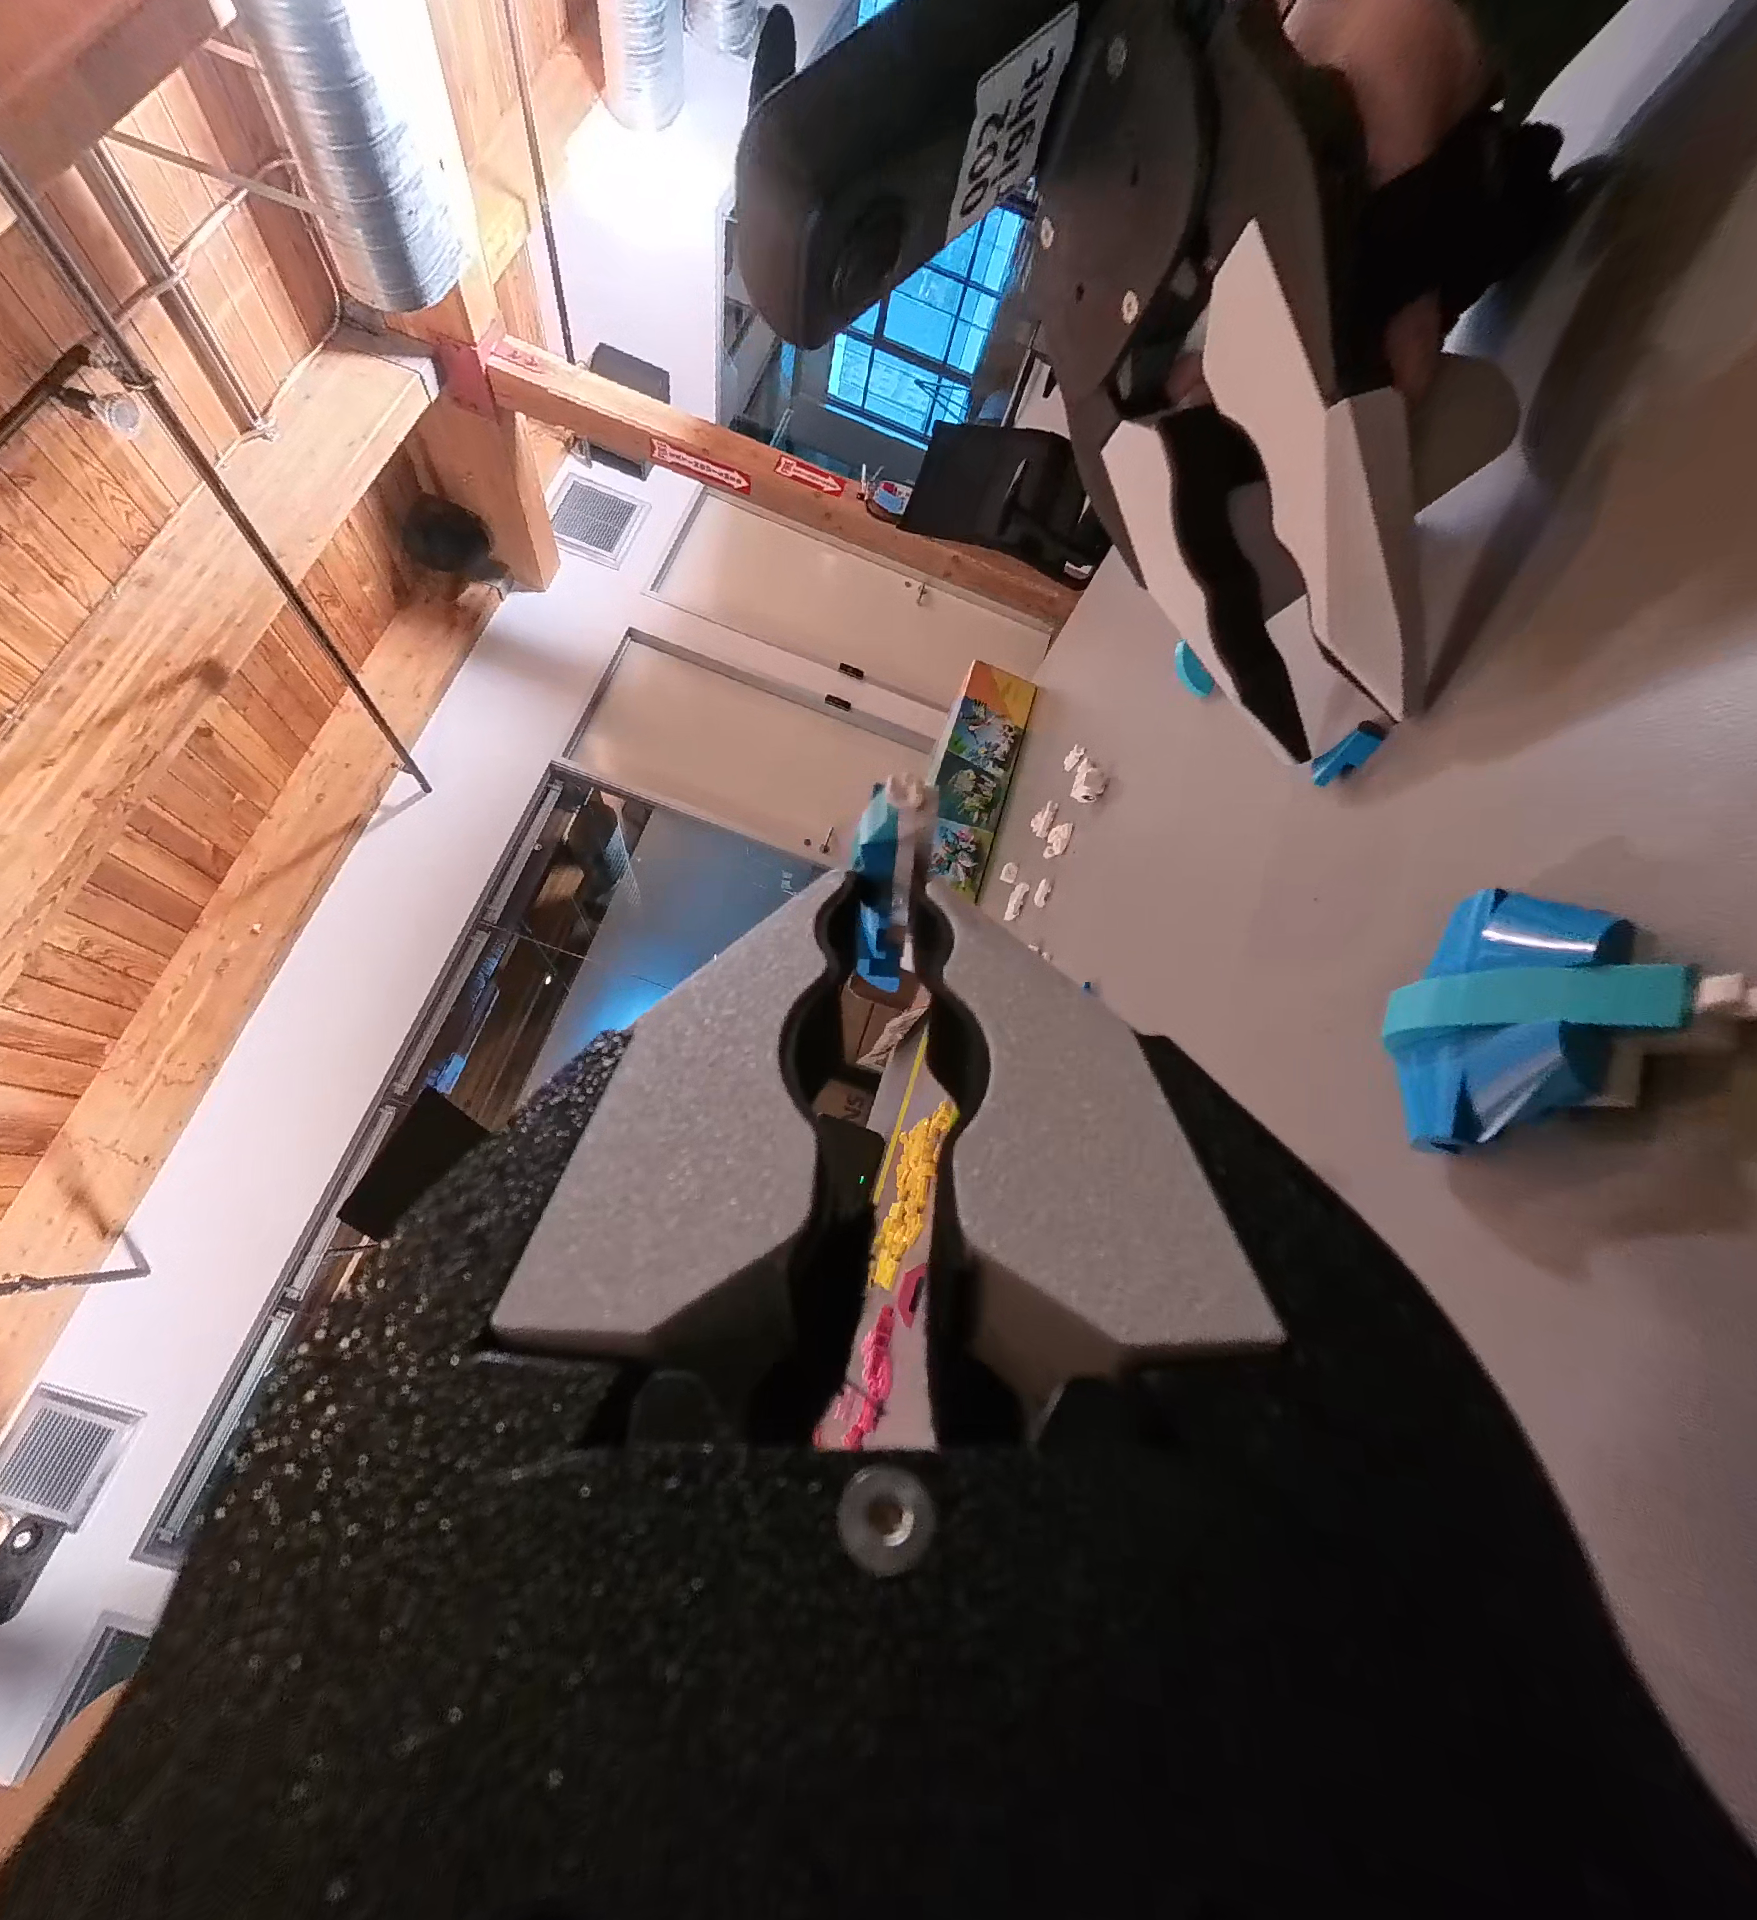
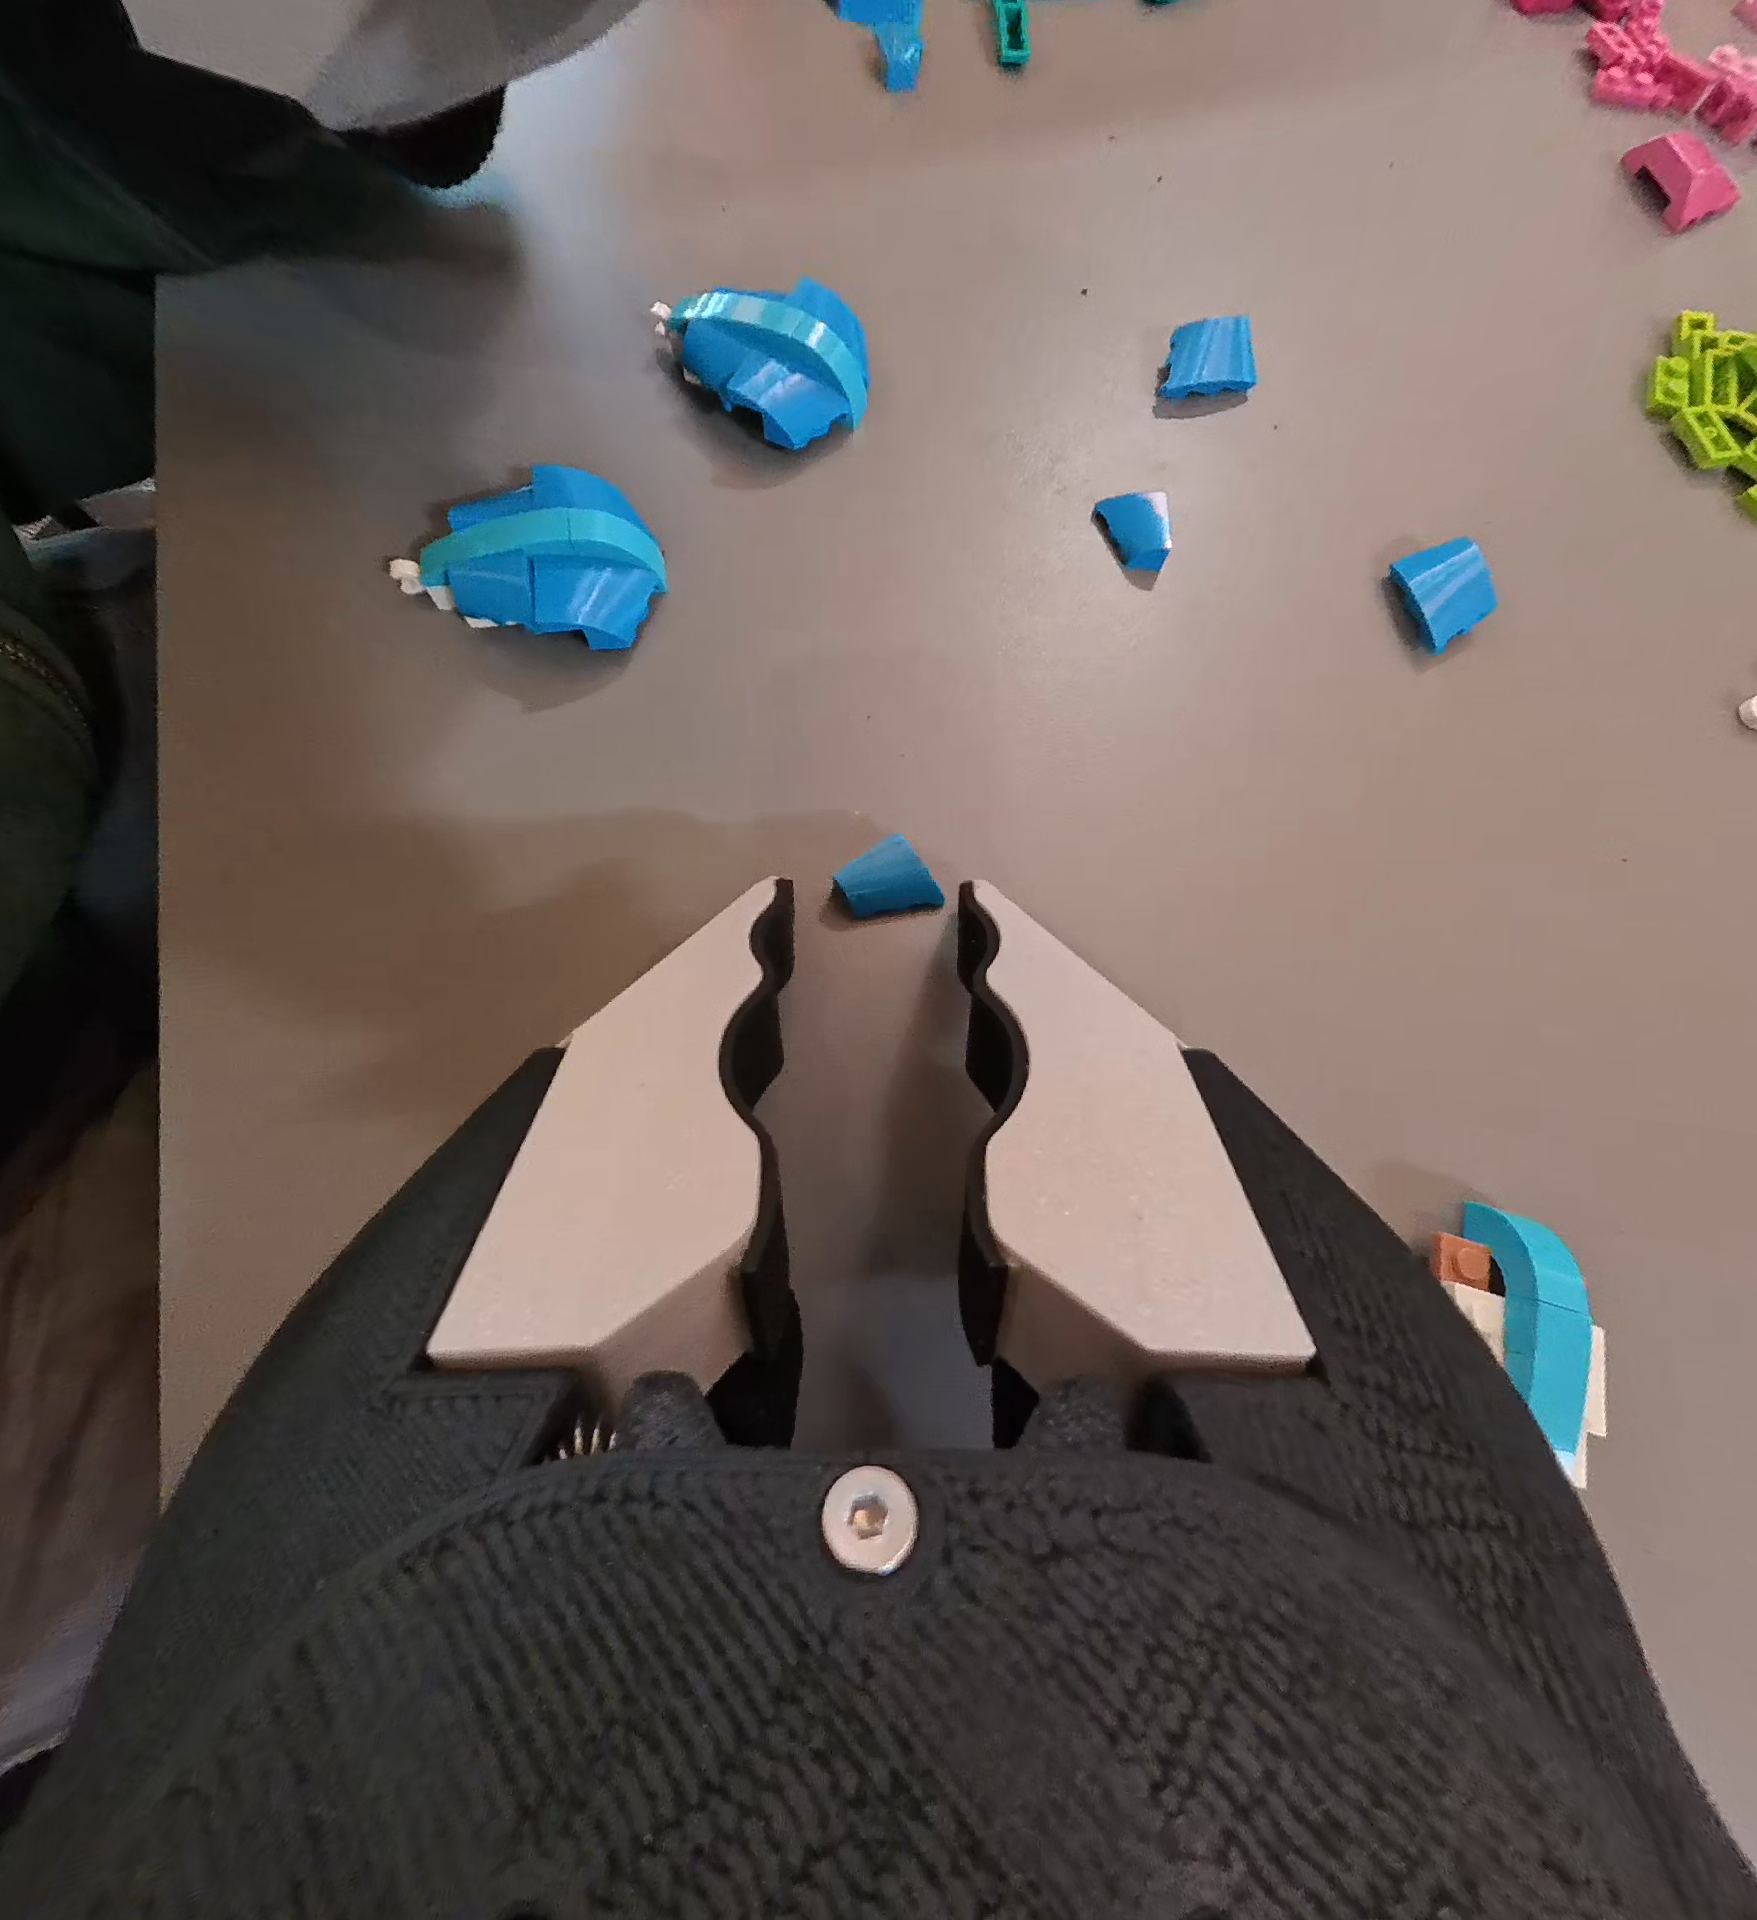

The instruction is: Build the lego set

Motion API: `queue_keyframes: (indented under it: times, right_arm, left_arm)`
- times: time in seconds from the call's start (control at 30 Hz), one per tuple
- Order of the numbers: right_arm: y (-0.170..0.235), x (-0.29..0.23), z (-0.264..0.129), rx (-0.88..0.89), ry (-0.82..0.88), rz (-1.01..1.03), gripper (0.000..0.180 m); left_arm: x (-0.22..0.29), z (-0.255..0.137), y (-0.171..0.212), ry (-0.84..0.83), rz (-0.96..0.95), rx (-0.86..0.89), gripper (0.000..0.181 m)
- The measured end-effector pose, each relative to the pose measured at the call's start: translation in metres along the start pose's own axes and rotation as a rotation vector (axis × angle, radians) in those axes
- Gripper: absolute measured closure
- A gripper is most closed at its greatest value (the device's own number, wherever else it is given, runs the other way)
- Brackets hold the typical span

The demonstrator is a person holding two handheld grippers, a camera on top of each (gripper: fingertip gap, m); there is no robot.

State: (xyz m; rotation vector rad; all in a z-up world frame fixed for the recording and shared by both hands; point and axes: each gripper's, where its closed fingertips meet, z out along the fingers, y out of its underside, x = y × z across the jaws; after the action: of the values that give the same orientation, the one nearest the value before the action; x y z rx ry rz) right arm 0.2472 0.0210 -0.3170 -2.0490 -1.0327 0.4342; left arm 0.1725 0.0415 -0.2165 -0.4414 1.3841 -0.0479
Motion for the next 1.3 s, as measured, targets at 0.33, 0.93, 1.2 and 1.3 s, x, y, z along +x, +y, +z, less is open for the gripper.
queue_keyframes:
  times: [0.33, 0.93, 1.2, 1.3]
  right_arm:
    - [0.0, 0.003, 0.001, -0.006, -0.007, 0.032, 0.161]
    - [-0.087, -0.018, -0.024, 0.265, -0.041, 0.017, 0.163]
    - [-0.08, -0.022, -0.012, 0.041, 0.002, -0.032, 0.162]
    - [-0.08, -0.02, -0.011, -0.02, 0.018, -0.043, 0.163]
  left_arm:
    - [0.011, 0.004, -0.003, 0.055, 0.018, 0.009, 0.174]
    - [0.03, 0.011, 0.001, 0.142, 0.052, -0.025, 0.174]
    - [0.04, 0.013, 0.0, 0.175, 0.119, -0.034, 0.174]
    - [0.04, 0.013, 0.0, 0.172, 0.122, -0.033, 0.174]
